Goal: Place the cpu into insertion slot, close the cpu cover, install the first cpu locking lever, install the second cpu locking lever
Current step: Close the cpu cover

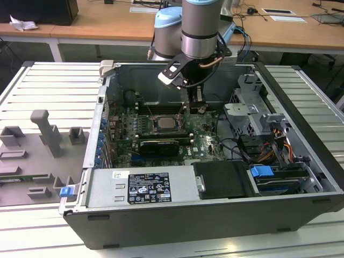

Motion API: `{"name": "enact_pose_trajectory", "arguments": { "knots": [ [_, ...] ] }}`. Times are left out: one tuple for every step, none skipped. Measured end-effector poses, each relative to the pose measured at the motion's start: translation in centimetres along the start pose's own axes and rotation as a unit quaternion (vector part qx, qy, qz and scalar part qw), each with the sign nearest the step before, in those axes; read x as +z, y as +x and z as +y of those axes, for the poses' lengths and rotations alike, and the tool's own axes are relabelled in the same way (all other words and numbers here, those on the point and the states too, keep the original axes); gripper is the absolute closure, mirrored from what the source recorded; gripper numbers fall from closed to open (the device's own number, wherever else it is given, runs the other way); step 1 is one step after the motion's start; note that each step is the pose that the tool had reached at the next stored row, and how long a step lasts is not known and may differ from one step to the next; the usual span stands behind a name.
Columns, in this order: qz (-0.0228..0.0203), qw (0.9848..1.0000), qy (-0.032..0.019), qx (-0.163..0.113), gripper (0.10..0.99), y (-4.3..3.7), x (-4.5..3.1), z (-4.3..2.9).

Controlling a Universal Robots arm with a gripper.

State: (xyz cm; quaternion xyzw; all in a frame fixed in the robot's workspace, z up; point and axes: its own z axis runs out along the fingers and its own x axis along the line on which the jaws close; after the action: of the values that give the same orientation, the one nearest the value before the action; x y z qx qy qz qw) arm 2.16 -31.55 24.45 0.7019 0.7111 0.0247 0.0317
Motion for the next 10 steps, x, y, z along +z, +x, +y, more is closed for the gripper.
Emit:
{"name": "enact_pose_trajectory", "arguments": {
  "knots": [
    [0.0,1.0,0.0,0.0,0.98,0.0,-0.01,-0.08],
    [0.0,1.0,0.0,0.0,0.98,0.0,-0.01,-0.15],
    [0.0,1.0,0.0,0.0,0.98,0.0,-0.02,-0.23],
    [0.0,1.0,0.0,0.0,0.98,0.0,-0.02,-0.27],
    [0.0,1.0,0.0,0.0,0.98,0.0,-0.02,-0.32],
    [0.0,1.0,0.0,0.0,0.98,0.01,-0.03,-0.42],
    [0.0,1.0,0.0,0.0,0.98,0.01,-0.04,-0.49],
    [0.0,1.0,0.0,0.0,0.98,0.01,-0.04,-0.55],
    [0.0,1.0,0.0,0.0,0.98,0.01,-0.05,-0.64],
    [0.0,1.0,0.0,0.0,0.98,0.01,-0.05,-0.67]
  ]
}}
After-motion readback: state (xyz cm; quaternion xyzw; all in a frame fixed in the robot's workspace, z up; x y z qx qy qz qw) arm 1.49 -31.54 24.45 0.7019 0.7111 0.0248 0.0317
